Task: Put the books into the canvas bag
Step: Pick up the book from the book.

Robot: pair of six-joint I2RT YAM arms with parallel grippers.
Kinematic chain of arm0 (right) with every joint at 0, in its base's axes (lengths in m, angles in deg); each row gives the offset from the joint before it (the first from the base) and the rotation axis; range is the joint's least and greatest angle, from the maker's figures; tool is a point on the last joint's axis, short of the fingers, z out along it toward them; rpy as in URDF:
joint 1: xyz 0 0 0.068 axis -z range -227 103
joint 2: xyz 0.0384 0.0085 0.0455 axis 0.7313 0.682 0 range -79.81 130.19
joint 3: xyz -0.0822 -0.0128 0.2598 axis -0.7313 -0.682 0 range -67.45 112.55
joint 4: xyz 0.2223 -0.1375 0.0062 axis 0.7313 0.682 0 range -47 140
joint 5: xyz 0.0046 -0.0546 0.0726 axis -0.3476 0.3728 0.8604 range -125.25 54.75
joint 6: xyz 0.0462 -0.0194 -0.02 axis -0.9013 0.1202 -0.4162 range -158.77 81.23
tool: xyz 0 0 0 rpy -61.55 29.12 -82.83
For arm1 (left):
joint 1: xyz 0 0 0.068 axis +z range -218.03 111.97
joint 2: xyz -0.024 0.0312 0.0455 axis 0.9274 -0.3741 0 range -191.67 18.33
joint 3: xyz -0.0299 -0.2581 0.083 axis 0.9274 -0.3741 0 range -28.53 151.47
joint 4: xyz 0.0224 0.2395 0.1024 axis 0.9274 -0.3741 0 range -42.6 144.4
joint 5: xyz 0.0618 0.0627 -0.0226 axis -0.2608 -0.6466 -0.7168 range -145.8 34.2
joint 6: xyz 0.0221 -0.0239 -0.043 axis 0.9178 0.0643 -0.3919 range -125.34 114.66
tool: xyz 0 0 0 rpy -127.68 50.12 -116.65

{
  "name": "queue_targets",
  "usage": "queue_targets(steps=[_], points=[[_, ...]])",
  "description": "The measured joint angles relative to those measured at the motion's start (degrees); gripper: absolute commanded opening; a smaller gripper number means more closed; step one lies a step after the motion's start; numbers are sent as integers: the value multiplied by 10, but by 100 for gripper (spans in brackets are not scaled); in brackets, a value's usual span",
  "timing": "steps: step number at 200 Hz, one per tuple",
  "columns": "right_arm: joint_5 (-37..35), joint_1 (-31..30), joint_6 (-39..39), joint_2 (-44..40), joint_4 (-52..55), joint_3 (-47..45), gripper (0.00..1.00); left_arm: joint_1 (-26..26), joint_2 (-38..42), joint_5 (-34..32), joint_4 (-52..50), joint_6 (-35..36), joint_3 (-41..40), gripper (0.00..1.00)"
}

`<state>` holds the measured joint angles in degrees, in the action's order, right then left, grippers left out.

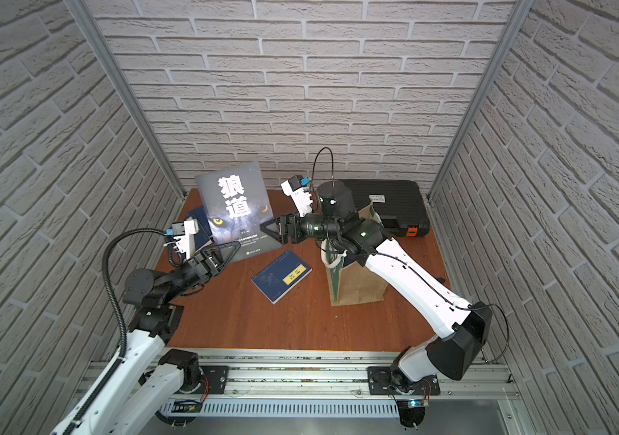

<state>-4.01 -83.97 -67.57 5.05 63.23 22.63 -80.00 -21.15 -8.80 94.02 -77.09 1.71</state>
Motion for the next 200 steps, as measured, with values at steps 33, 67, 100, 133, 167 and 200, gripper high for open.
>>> queue_targets(steps=[33,67,100,133,167,200], points=[[51,13,-39,5,-29,-4,72,-1,-14,11,33,-16,-1,0],[135,20,-90,39,-79,-4,43,-1,-23,13,55,-26,-19,0],[167,23,-102,45,-79,-8,6,0,-25,5,27,-21,-31,0],[145,25,-74,29,-35,-8,6,-2,-24,-4,-1,-1,-32,60],[87,51,-25,-9,84,-3,6,-2,-24,-43,-123,40,-9,71],[-38,93,46,-56,212,38,6,-30,-42,-122,-259,98,37,63]])
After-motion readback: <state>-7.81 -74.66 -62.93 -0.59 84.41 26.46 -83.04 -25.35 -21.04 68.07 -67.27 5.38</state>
